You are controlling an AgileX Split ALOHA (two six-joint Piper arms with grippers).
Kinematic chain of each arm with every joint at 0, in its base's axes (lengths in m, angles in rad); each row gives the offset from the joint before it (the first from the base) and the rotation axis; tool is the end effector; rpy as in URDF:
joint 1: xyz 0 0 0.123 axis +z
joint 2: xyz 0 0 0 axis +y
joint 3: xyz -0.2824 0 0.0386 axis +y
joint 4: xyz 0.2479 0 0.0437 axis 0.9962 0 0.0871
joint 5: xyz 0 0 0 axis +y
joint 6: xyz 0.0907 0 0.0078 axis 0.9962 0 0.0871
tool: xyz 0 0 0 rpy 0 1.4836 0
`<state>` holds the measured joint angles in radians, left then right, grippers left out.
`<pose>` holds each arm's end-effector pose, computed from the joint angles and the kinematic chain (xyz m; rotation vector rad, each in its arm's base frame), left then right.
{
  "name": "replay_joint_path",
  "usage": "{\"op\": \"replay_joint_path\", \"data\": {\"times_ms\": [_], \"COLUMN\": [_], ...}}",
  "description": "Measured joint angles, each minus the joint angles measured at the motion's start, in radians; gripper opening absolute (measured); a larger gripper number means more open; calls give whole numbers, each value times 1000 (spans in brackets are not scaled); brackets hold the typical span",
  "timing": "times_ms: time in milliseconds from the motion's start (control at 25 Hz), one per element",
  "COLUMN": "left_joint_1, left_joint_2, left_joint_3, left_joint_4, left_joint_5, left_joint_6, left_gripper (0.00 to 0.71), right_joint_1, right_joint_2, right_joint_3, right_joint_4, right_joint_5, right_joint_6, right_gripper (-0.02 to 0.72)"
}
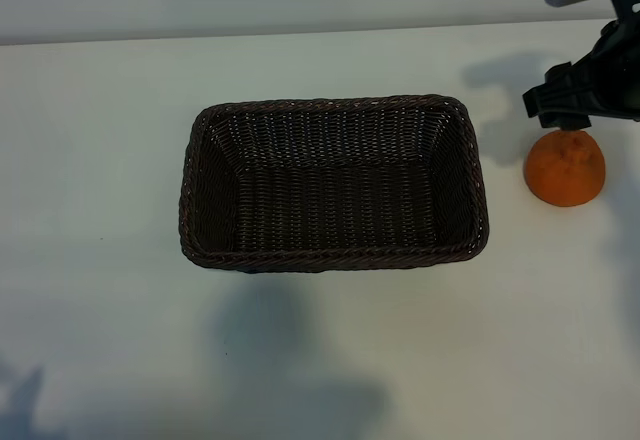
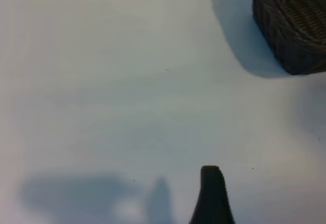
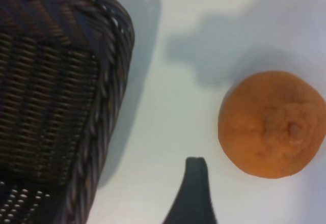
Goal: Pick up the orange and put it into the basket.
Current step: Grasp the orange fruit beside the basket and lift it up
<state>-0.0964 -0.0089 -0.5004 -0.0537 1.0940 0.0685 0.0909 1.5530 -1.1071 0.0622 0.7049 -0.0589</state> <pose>-0.0081 -0.0036 0.2746 0.1742 2.0608 -0.0817 0.3186 0.0327 0.2590 -0.1486 2.6301 0.0802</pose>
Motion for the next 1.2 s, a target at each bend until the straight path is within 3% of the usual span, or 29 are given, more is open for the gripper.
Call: {"op": "replay_joint_path", "data": {"times_ms": [480,800,1040,1200], "left_joint_1": [4,4,4,4], "left_joint_2": [0,0,0,0], "left_joint_3": [0,0,0,0], "left_joint_4": [0,0,0,0], "left_joint_5": [0,0,0,0], "left_joint_6": [0,0,0,1], "left_gripper": [539,539,539,539], "right_joint_1": [0,0,0,0], "right_joint_2": [121,177,201,208], "right_joint_3": [0,0,0,0], "right_joint_4": [-35,-62,-181,-222], "right_joint_5": [-37,-107,-131,-139], "right_joint_6": [47,87,229,276], "right_gripper": [595,595,595,595]}}
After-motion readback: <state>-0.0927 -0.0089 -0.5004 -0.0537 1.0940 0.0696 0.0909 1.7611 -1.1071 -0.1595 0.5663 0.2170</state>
